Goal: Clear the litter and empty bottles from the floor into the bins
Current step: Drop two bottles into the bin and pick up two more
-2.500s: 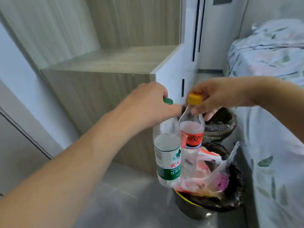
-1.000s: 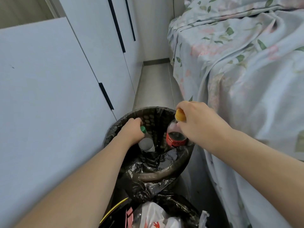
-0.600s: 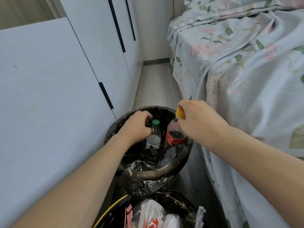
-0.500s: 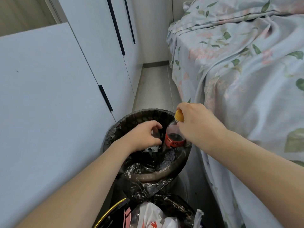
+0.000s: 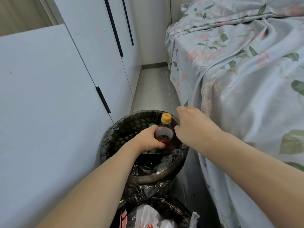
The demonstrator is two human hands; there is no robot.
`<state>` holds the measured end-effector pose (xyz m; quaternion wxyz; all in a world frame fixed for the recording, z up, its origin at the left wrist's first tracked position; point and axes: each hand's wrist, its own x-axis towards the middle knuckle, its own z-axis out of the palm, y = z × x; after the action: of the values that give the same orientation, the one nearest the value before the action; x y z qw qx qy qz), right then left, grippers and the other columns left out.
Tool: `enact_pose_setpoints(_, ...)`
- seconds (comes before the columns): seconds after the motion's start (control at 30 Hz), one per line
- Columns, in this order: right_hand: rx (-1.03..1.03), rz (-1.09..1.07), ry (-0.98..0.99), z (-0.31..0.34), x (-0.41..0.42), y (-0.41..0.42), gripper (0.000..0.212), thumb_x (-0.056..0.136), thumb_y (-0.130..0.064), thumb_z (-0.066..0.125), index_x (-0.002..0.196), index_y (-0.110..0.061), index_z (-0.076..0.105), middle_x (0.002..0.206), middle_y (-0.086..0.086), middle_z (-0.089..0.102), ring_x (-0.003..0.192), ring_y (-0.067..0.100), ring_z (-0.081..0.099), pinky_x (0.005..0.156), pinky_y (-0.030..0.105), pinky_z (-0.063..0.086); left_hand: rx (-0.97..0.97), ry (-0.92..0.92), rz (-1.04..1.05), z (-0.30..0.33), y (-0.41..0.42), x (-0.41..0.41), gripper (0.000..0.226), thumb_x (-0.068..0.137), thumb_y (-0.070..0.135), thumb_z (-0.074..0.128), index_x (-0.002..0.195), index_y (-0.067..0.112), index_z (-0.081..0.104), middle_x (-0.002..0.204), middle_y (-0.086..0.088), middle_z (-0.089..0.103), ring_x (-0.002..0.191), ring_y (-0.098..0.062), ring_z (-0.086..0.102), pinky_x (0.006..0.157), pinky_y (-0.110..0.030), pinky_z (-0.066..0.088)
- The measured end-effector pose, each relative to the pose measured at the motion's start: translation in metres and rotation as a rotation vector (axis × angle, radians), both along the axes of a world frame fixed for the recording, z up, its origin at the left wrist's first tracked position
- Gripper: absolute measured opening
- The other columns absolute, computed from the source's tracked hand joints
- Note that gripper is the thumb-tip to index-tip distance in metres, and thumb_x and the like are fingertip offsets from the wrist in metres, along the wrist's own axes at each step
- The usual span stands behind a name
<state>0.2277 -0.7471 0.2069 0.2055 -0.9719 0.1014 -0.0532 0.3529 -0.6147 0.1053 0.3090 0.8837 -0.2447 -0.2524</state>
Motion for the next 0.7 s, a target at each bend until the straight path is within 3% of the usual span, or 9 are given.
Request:
enact_pose_setpoints(0.1,-0.006,0.037,0.087,-0.002,-0.002,0.000,0.013,0.088,-0.014,0.053,0.088,-0.016,0.040,0.082,-0.001,0.040,0.078,0.020,0.048,0.052,0.022,0.031,0.104,0.059,0.103,-0.015,-0.001,0.010,0.066,0.069,0.023,0.083,0.125,0.023,0.049,0.111,0.004,0.059,0.103,-0.017,0.058,0.088,-0.032,0.049)
enact_pose_setpoints(0.2,-0.009,0.061,0.112,-0.003,-0.002,0.001,0.009,0.088,-0.013,0.052,0.091,-0.015,0.044,0.090,0.002,0.048,0.081,0.021,0.052,0.060,0.025,0.038,0.198,0.093,0.154,-0.029,-0.007,0.011,0.074,0.070,0.023,0.082,0.135,0.021,0.045,0.119,-0.002,0.058,0.108,-0.021,0.058,0.095,-0.036,0.049)
enact_pose_setpoints(0.3,-0.018,0.093,0.204,-0.005,-0.003,0.001,0.020,0.088,-0.013,0.053,0.107,-0.012,0.049,0.102,0.005,0.052,0.081,0.019,0.053,0.055,0.020,0.039,0.229,0.097,0.202,-0.041,-0.016,0.008,0.078,0.074,0.025,0.079,0.141,0.020,0.040,0.126,-0.005,0.056,0.113,-0.023,0.056,0.099,-0.039,0.048)
enact_pose_setpoints(0.4,-0.062,0.134,0.273,-0.007,-0.003,0.003,0.014,0.088,-0.011,0.051,0.101,-0.013,0.046,0.101,0.006,0.051,0.080,0.018,0.050,0.051,0.018,0.034,0.247,0.113,0.269,-0.050,-0.024,0.005,0.084,0.075,0.029,0.078,0.146,0.020,0.032,0.130,-0.009,0.055,0.114,-0.027,0.056,0.098,-0.043,0.049)
enact_pose_setpoints(0.53,-0.091,0.159,0.337,-0.006,-0.004,0.004,0.007,0.089,-0.012,0.050,0.092,-0.015,0.044,0.099,0.005,0.048,0.082,0.018,0.049,0.053,0.019,0.034,0.278,0.095,0.263,-0.053,-0.031,0.001,0.082,0.077,0.033,0.074,0.143,0.015,0.030,0.123,-0.013,0.057,0.109,-0.030,0.058,0.091,-0.042,0.051)
enact_pose_setpoints(0.7,-0.166,0.184,0.378,-0.002,-0.006,0.006,0.015,0.092,-0.010,0.048,0.106,-0.010,0.053,0.106,0.008,0.053,0.084,0.016,0.045,0.063,0.022,0.038,0.323,0.042,0.219,-0.054,-0.037,0.001,0.078,0.081,0.032,0.071,0.145,0.014,0.030,0.133,-0.014,0.053,0.116,-0.031,0.054,0.096,-0.042,0.048)
